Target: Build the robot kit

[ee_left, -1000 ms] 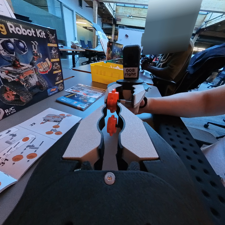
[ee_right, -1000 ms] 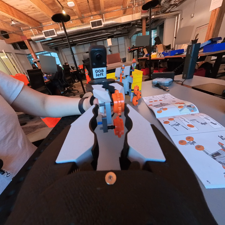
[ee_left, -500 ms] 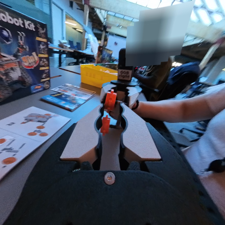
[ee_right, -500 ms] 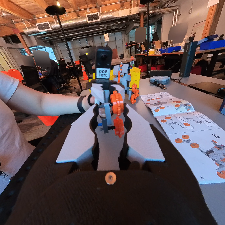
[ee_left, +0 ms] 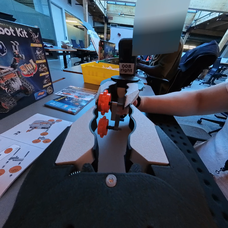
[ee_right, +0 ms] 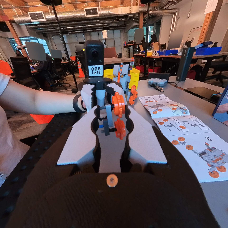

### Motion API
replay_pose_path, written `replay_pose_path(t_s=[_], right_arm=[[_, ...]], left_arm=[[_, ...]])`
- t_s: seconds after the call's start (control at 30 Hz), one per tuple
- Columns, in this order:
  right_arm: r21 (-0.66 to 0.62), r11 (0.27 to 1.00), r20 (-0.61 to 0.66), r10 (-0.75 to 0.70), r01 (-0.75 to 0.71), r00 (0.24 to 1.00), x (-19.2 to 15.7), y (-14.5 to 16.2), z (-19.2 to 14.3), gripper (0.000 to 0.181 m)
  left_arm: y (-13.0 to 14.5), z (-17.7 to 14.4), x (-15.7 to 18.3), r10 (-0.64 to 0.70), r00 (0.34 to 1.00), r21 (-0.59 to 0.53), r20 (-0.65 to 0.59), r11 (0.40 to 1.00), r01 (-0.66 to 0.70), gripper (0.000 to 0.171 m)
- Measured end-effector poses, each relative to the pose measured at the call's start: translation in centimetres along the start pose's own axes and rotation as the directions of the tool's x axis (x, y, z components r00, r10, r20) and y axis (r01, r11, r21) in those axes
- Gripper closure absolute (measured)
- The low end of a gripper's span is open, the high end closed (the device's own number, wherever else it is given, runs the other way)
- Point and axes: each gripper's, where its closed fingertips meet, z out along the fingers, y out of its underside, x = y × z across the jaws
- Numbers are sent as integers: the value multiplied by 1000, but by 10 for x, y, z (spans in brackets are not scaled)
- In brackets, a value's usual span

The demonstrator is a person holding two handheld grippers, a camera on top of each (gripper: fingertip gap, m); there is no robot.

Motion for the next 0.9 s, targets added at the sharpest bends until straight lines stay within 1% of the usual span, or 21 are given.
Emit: replay_pose_path(t_s=[0.1,0.23,0.43,0.5,0.9], right_arm=[[19,1000,11,-11,11,1000,-3,-5,0,141],[29,999,31,-25,25,999,-8,-8,-1,141],[40,999,50,-15,14,999,-10,-10,-4,141],[38,999,52,-12,10,999,-11,-10,-4,141],[27,1000,69,12,-14,998,-10,-6,-5,142]], left_arm=[[-4,0,3,-10,1000,20,0,1000,10,125],[-7,-1,8,16,1000,27,8,1000,-16,125],[-9,1,10,3,1000,46,3,999,-3,127],[-9,1,11,-12,1000,45,0,999,12,127],[-5,2,10,-5,1000,30,12,1000,5,128]])
